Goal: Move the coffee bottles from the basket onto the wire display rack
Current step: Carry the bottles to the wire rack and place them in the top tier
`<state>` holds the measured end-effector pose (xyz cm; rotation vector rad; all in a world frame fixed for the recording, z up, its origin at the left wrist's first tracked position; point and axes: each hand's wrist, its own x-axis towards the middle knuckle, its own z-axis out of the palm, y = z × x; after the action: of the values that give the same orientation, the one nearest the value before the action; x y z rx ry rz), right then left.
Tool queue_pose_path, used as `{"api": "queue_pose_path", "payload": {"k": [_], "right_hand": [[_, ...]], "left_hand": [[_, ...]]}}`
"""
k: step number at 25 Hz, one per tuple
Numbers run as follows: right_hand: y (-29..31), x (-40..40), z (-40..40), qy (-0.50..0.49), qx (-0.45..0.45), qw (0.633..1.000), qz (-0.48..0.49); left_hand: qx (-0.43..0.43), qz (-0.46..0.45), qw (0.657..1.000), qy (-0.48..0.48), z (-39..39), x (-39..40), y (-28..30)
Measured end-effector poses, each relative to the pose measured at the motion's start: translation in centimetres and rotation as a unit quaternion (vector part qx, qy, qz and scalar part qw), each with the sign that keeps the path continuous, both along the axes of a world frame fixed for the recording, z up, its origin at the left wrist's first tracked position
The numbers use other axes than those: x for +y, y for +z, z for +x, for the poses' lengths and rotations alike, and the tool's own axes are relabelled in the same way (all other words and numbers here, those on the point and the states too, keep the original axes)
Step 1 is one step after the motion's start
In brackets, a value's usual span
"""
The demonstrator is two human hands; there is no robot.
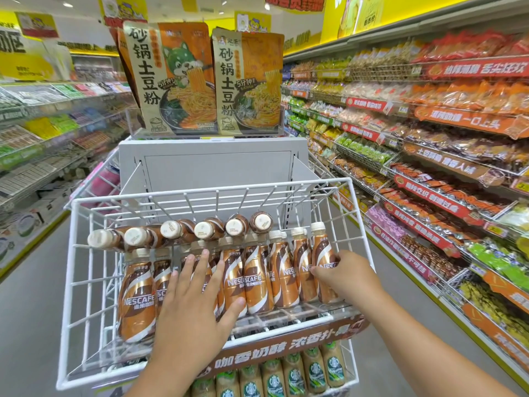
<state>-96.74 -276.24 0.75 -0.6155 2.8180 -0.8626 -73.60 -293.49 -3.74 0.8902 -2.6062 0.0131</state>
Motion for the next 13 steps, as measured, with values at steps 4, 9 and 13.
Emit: {"api": "queue_pose_path", "payload": {"k": [4,9,13], "right_hand": [[-0.2,-0.3,-0.4,0.0,0.015,1.0,0.027],[-1.1,-0.5,-0.6,0.006,0.029,0.999,0.037],[-0.9,-0.3,-0.3,0.01,0.032,0.999,0.036]], "left_hand": [[-0.001,0.007,1.0,0.004,0.1,-0.2,-0.2],[-0.008,0.016,1.0,0.003,-0.1,-0.4,-0.2],[-0.013,0.018,1.0,0.001,-0.1,-0.5,-0.2]]}}
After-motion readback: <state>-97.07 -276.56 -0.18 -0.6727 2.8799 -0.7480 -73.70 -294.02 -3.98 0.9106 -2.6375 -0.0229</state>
